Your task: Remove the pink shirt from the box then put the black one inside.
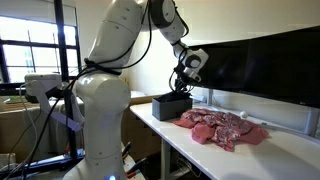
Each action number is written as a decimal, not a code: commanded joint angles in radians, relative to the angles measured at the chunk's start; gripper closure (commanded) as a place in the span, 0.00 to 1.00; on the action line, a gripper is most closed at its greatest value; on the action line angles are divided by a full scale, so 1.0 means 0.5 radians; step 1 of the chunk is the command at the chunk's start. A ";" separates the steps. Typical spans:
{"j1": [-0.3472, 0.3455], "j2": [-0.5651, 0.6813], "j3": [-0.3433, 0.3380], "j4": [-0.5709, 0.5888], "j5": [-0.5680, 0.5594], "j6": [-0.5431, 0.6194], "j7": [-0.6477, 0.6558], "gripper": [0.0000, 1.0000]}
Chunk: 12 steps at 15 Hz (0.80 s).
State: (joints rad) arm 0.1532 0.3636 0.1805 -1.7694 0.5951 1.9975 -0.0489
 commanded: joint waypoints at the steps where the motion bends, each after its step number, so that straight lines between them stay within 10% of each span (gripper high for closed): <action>1: -0.026 0.013 0.023 -0.030 0.054 0.078 -0.052 0.66; 12: -0.022 -0.004 0.023 -0.052 0.034 0.111 -0.039 0.02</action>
State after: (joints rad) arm 0.1532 0.3811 0.1816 -1.7693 0.5955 2.0232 -0.0490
